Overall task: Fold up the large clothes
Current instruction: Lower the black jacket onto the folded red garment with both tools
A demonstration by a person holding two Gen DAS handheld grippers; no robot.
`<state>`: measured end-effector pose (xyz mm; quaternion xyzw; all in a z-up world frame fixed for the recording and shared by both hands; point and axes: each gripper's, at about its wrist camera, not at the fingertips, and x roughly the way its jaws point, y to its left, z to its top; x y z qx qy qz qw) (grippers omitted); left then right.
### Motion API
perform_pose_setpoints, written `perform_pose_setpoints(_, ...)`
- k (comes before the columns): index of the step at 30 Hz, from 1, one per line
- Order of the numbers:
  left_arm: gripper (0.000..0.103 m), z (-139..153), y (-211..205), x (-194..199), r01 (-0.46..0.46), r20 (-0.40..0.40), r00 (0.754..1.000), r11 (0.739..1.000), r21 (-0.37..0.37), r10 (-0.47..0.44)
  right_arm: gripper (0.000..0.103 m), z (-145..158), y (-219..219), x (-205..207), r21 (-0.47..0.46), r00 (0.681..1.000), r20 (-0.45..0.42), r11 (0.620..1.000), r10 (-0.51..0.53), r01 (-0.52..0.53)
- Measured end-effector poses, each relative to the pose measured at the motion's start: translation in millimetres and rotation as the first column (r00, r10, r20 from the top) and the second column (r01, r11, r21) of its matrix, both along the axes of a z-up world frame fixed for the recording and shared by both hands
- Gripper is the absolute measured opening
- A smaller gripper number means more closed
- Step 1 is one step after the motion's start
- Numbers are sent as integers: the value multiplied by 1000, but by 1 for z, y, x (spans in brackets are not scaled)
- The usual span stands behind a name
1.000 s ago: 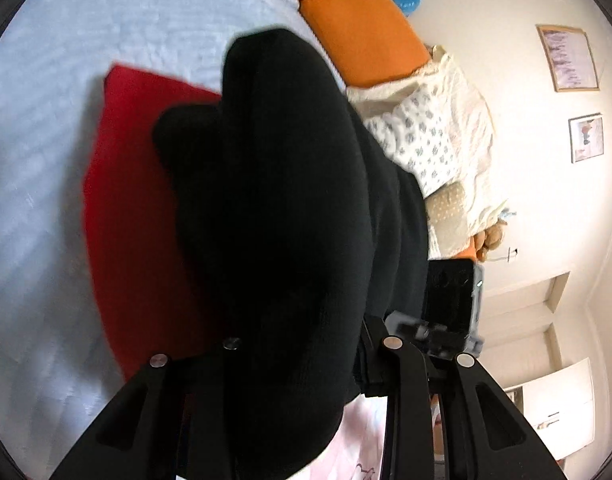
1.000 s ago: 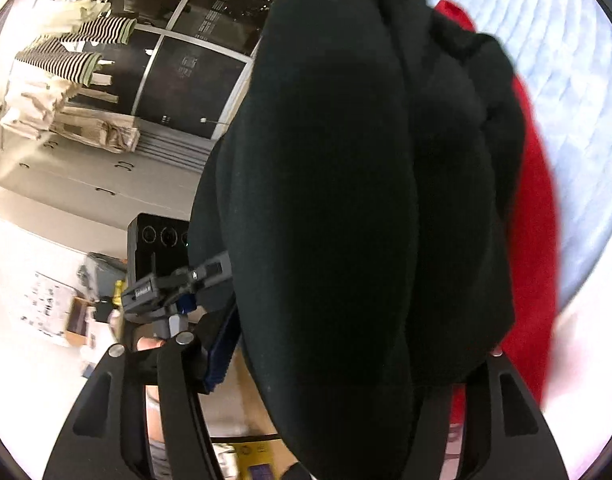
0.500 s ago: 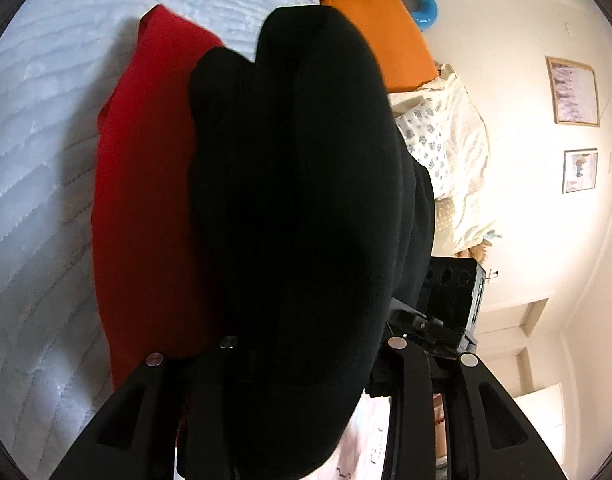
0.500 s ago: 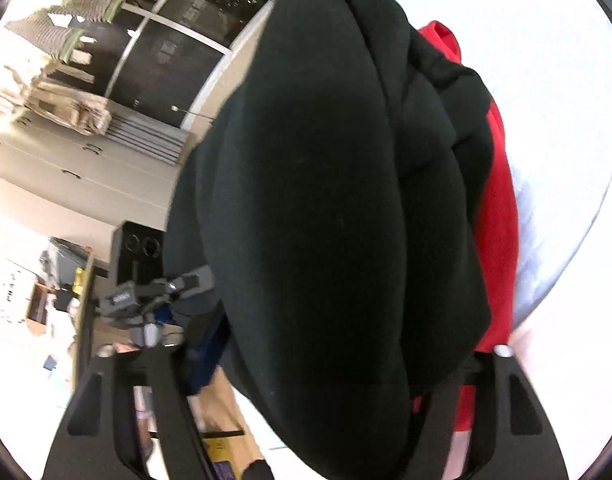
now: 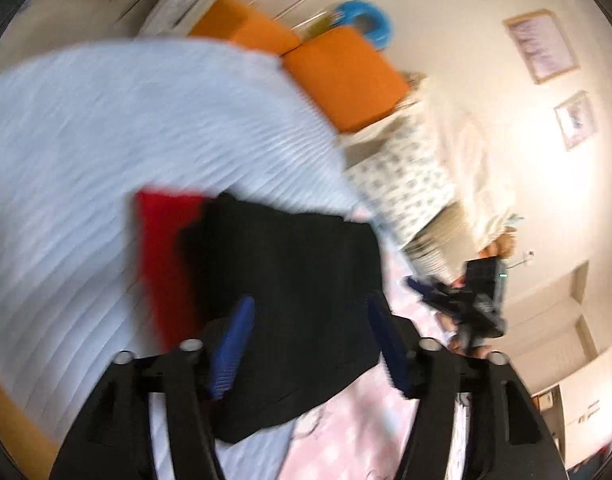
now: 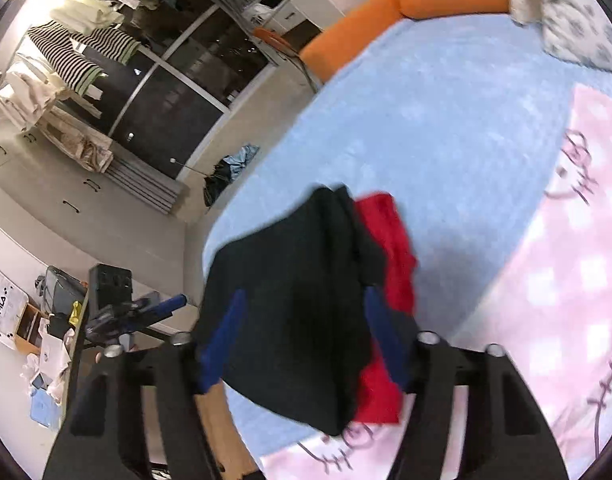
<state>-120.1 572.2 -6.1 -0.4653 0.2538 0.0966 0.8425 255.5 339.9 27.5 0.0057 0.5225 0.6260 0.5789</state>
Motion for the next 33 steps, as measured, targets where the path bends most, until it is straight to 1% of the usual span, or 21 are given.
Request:
perform_pose_setpoints(2,70,11,-10,36,30,3,1000,999,-11,-30,38,3,21,-7,-7,1000,-3,1000,3,-3)
perform_pose_setpoints(3,70,8,-11,47,45,3,999,999,-29,-45,37,2,31,-9,-10,1000,-14,1000,10,-10)
perform_pose_setpoints(4,70,4,1,48,56,2,998,997,-48,-56,37,2,45,-15,-15,1000,-13,1000,20,-20)
perform_pose_setpoints(6,70,-7,9,70,61,-26,998,996,-71,-63,37,-3,63,-17,-33,999,18,999,32,-32)
perform_pose_setpoints(7,70,-7,14,79,54,-57,997,996,-69,-58,37,-3,70,-18,-35,999,20,999,38,-37)
perform_pose_setpoints(9,69,-25,25,90,43,-127,991,997,-67,-52,37,-7,82,-15,-56,999,42,998,27,-25)
perform_pose_setpoints(11,59,-45,32,101,43,-164,985,996,-80,-56,35,-17,88,-10,-85,997,70,996,16,-10)
perform_pose_setpoints(12,51,-53,38,103,36,-168,985,996,-86,-50,35,-22,91,-7,-96,997,78,995,14,-6)
perform_pose_setpoints(14,42,-67,45,99,39,-152,987,994,-101,-54,32,-35,95,-4,-115,996,90,993,15,-4)
perform_pose_setpoints(16,18,-80,53,95,43,-165,985,994,-100,-59,30,-47,99,-4,-127,996,93,992,6,6)
perform_pose_setpoints(17,14,-84,55,92,40,-164,985,993,-110,-58,27,-55,100,-1,-129,997,76,991,-6,16)
perform_pose_setpoints(18,8,-94,60,87,25,-150,988,989,-143,-47,25,-63,99,1,-128,998,60,991,-19,27)
perform_pose_setpoints(20,8,-105,65,82,17,-109,993,980,-196,-39,24,-81,94,8,-115,999,7,992,-53,54)
perform_pose_setpoints(21,8,-109,66,82,13,-93,995,979,-205,-33,24,-85,92,9,-109,998,-11,992,-61,60)
perform_pose_setpoints(23,8,-107,63,84,12,-98,995,984,-178,-29,24,-92,90,12,-100,996,-43,992,-75,71)
perform_pose_setpoints(28,8,-95,56,93,3,-149,989,992,-128,-22,24,-96,85,13,-64,997,-18,995,-77,75)
perform_pose_setpoints(29,8,-90,55,94,-3,-158,987,992,-129,-18,27,-91,84,11,-58,997,-3,996,-72,72)
perform_pose_setpoints(30,11,-84,53,94,-2,-156,988,992,-126,-18,28,-81,82,8,-50,998,17,997,-55,56)
perform_pose_setpoints(31,16,-74,50,93,4,-156,988,994,-110,-21,38,-73,80,6,-37,999,25,999,-35,36)
perform_pose_setpoints(32,21,-62,45,93,16,-159,987,997,-70,-27,53,-59,73,4,1,1000,15,1000,-5,5)
perform_pose_setpoints(33,32,-50,39,91,26,-160,987,999,-27,-30,56,-51,68,2,27,1000,9,1000,10,-10)
